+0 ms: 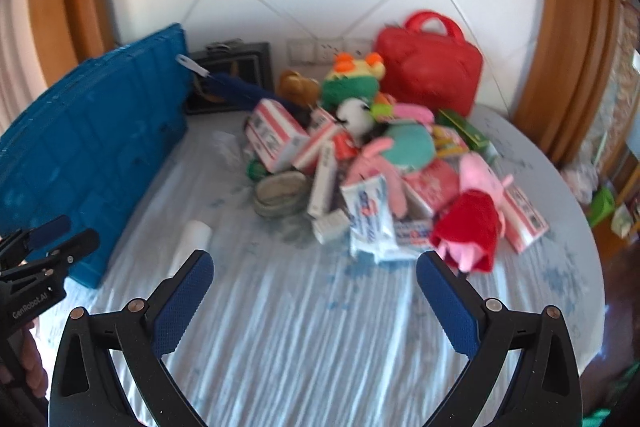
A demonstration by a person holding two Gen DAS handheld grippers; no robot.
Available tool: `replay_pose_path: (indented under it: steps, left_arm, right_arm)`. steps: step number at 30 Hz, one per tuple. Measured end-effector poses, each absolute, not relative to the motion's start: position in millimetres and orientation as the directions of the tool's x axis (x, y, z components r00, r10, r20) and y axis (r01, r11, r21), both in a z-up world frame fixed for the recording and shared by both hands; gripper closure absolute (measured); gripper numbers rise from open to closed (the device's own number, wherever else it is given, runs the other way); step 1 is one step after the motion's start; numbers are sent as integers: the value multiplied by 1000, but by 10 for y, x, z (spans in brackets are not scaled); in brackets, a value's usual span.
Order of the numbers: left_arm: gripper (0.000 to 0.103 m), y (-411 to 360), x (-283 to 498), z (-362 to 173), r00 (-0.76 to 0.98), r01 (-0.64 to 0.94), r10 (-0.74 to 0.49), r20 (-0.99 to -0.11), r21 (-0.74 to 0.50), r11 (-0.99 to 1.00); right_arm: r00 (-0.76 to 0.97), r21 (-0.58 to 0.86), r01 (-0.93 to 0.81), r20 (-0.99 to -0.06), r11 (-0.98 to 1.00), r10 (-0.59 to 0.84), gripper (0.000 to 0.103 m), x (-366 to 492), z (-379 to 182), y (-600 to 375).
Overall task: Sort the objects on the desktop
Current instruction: 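Move both tools back over the table toward the short white roll, then grasp the white paper roll with left while right grasps the wet-wipe packet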
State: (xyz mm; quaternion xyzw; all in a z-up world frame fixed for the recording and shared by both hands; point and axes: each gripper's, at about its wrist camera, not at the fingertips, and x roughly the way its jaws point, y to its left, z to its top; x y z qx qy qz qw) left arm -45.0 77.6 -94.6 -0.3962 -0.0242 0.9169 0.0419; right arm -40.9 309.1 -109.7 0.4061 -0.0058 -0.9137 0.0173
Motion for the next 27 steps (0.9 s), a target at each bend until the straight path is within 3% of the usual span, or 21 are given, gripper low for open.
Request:
replay_pose_path:
  steps: [14,25,27]
  left_arm:
    - [43,841,-1099,-2118,-486,16,45,-873,-60,-998]
    - [42,751,-1436,-2679,-399,73,21,-917,-54,-996]
    - [42,750,-1499,-2733,-387,70,26,-922,-57,-996]
  right_arm:
    - [-530,47,-69,-848,-997,-3,0,-834,-1862,3727]
    - [-488,59,-52,-873,-997,-26,0,-1264,-2286,3943]
    - [-474,43,-43,-880,-998,-17,4,-1356,-2345,3923]
